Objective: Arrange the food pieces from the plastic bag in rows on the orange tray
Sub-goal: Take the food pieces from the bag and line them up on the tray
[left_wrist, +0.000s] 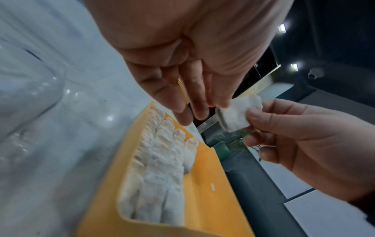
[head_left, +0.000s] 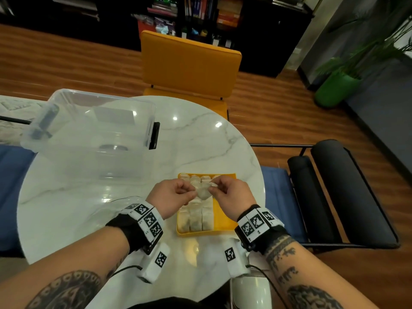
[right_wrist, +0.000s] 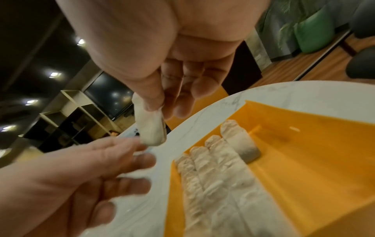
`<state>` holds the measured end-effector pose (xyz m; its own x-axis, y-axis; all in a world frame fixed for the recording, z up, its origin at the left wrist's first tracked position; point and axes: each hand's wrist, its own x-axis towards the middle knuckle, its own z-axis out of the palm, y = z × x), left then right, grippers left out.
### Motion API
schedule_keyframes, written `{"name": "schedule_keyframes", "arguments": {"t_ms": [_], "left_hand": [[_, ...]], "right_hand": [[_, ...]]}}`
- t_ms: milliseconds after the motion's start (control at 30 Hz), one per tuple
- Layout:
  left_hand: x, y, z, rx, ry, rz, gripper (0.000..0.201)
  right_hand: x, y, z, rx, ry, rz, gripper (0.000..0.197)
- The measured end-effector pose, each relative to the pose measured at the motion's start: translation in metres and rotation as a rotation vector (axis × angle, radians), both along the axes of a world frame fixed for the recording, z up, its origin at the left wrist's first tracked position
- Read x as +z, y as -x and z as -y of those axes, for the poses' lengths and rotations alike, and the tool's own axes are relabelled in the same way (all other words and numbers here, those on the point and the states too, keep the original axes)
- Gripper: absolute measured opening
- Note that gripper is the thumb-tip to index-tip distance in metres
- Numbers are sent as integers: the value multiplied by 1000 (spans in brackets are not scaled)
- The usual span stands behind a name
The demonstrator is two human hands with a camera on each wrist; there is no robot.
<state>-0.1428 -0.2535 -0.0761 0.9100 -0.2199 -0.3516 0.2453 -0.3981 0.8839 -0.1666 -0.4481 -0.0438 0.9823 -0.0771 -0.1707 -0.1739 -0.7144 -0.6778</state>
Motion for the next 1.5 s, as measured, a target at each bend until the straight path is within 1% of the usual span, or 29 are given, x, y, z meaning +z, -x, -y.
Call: {"name": "schedule_keyframes", "arguments": {"t_ms": [67,100,167,233,333,433,533,667,800,933,1000,1167,1267,1333,1433,1500], "left_hand": [[-8,-1,-7,4,-193,77,6],[-12,-1,-11,11,-280,104,12],[-23,-1,-14,5,-388,82,31],[-31,-1,-13,-29,-447,-9,51],[-44,-1,-9,-60,-432,-117,71],[-49,-1,-6,-70,-423,-151,73],[-51,0,-5,-54,-376,-167,68],[-51,1,-6,-38,-344,-178,65],[-51,0,-8,-66,-347,-172,64],[-52,-1,-8,-60,-358,-176,65],[-52,-1,-8,-60,-355,-178,66],[-54,-1,-8,-55,-379,-175,70],[-53,0,-8,-49,-373,-172,69],[-53,0,-7,-53,-384,-164,69],[-54,0,-7,-56,-414,-154,68],[-54,1,-7,-59,-420,-150,67]], "right_hand": [[-1,-6,13,-34,61,-16,19],[-2,-9,20,-42,96,-32,18],[-5,-15,32,-20,184,-92,15],[-11,-22,39,55,297,-196,13],[-23,-31,39,208,460,-358,11],[-36,-40,33,318,570,-463,12],[-47,-46,30,337,663,-449,13],[-57,-57,29,308,718,-398,16],[-65,-67,30,277,737,-379,16],[-69,-74,31,253,772,-321,13],[-69,-76,30,255,779,-321,13],[-70,-77,29,233,765,-328,11],[-70,-75,28,202,736,-320,14],[-65,-73,30,155,678,-315,16],[-51,-68,39,-53,475,-302,20],[-43,-59,43,-169,347,-311,26]]}}
